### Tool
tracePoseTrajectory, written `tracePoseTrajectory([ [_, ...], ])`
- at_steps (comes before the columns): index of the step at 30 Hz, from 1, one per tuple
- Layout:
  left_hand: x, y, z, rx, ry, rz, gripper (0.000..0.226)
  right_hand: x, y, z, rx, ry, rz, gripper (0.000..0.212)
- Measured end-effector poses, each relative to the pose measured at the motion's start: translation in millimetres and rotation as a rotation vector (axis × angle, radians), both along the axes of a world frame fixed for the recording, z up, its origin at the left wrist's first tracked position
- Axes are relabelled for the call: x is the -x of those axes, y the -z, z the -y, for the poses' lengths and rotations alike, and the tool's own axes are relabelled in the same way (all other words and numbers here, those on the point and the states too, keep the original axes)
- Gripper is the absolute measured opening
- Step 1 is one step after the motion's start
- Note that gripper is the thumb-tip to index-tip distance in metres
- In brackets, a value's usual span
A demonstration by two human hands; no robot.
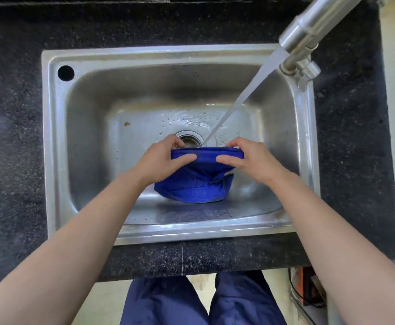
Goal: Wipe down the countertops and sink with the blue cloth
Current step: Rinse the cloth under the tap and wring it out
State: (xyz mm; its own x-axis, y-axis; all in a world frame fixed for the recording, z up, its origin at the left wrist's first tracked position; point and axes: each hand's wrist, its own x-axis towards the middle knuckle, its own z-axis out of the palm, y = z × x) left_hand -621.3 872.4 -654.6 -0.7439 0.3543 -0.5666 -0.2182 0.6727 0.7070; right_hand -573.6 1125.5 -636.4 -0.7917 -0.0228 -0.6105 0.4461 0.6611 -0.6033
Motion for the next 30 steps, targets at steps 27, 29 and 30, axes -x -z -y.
tracePoseTrajectory([
  [27, 40.1, -156.0, 35.4, 0.3, 0.249, -0.779, 0.019, 9.2, -125.2, 0.6, -0.351, -0.074, -0.426, 0.019],
  [29, 19.0, -114.1, 41.5, 0.339, 0.306, -0.625, 0.017, -7.3, -87.6, 8.5, -0.364, -0.153, -0.235, 0.019],
  [30, 7.1, -92.5, 44.5, 0.369, 0.363, -0.504, 0.018, -15.8, -69.4, 12.4, -0.356, -0.211, -0.119, 0.021],
])
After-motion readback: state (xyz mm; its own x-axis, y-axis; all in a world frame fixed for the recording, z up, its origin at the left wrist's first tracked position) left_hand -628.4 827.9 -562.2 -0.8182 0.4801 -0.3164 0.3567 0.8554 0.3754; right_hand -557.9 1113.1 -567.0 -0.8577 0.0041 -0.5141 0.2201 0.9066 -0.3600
